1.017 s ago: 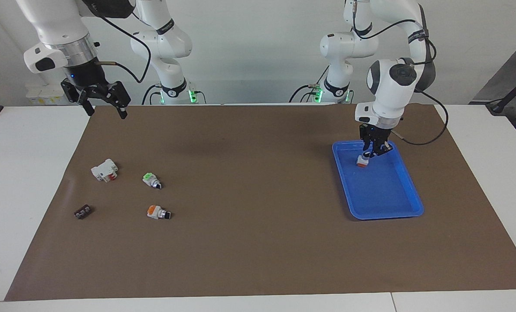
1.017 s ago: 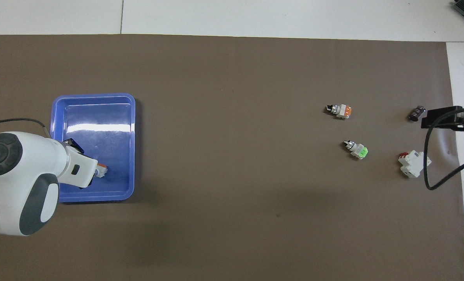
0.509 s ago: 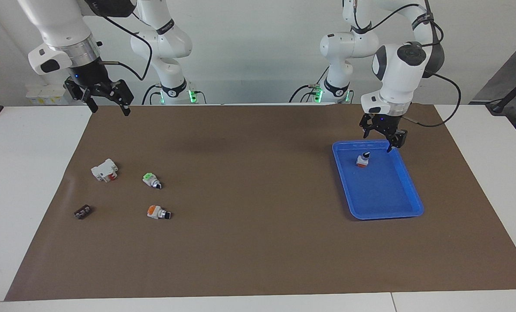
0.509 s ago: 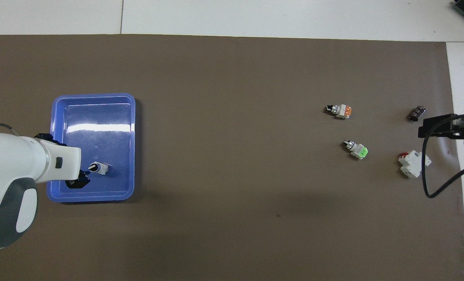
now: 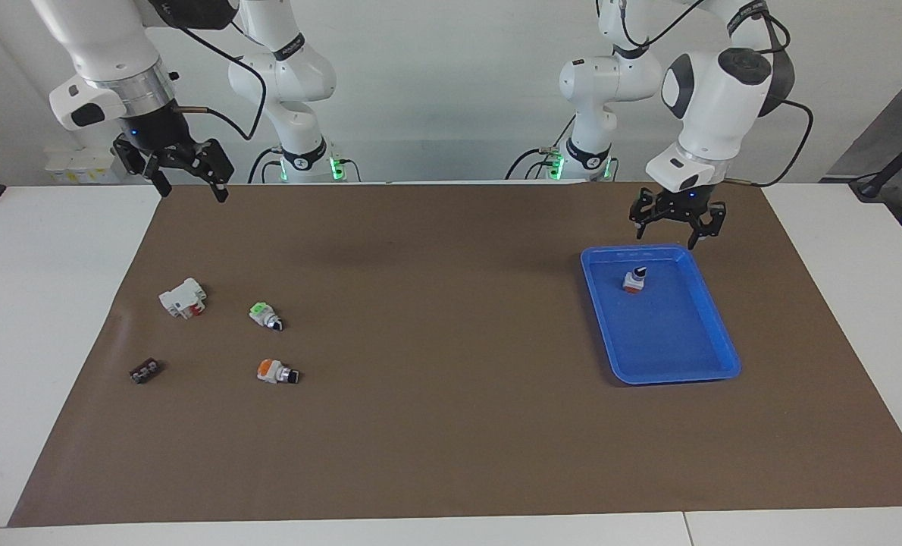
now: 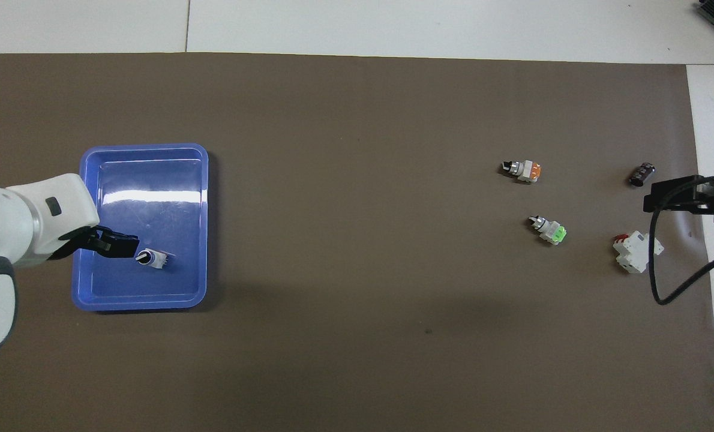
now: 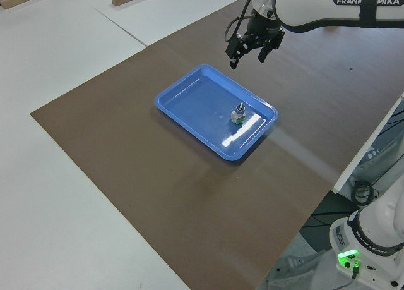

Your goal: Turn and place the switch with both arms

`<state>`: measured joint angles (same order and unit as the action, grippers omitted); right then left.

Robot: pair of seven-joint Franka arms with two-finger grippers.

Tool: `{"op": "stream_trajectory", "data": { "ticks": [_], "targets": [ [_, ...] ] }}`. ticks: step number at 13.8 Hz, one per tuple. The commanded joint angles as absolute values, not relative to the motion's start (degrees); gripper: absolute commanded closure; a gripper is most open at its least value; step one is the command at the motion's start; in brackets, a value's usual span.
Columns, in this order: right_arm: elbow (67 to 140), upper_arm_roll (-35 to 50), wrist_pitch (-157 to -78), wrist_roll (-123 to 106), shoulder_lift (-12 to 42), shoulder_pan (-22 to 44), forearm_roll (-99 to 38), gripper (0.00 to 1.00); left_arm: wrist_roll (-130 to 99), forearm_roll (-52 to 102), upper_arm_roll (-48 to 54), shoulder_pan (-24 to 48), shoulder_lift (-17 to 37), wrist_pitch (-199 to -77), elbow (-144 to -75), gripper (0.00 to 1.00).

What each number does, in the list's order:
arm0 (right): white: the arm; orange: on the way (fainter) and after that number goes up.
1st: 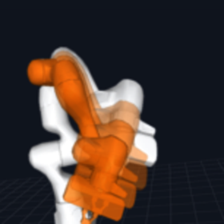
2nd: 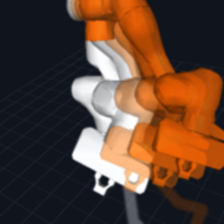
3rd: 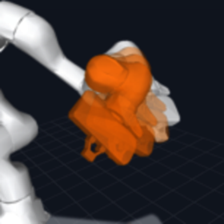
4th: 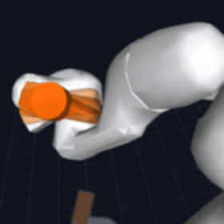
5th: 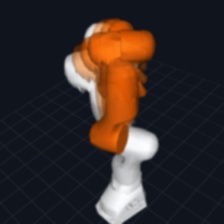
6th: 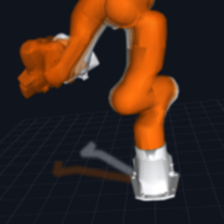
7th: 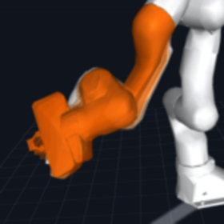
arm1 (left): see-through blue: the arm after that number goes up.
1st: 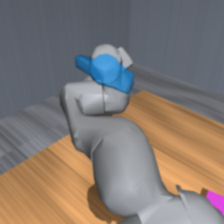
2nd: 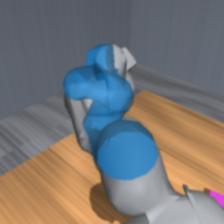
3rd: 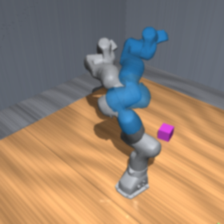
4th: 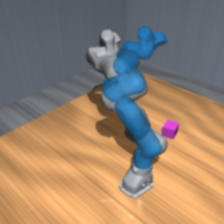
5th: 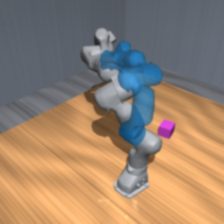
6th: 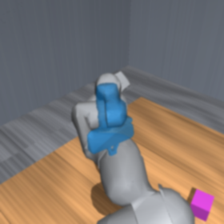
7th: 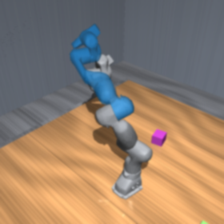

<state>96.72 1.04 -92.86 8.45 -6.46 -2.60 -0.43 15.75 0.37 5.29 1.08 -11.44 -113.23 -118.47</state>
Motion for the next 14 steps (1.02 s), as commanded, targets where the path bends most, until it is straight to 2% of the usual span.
{"op": "stream_trajectory", "data": {
  "ticks": [1,3,9,14],
  "targets": [
    [97.12,1.49,-92.20,8.00,-7.38,-2.99,-0.09,0.00,14.50,1.41,5.36,0.44,-4.41,-102.68,-102.17,0.00],
    [97.12,1.49,-92.20,8.00,-7.38,-2.99,-0.09,0.00,13.89,1.41,5.36,0.61,-3.43,-98.90,-96.79,0.00],
    [97.12,1.49,-92.20,8.00,-7.38,-2.99,-0.09,0.00,11.17,1.49,5.45,0.44,0.00,-92.99,-86.24,0.00],
    [97.12,1.49,-92.20,8.00,-7.38,-2.99,-0.09,0.00,7.12,1.49,4.66,-0.09,0.70,-90.45,-85.43,0.00]
  ]
}}
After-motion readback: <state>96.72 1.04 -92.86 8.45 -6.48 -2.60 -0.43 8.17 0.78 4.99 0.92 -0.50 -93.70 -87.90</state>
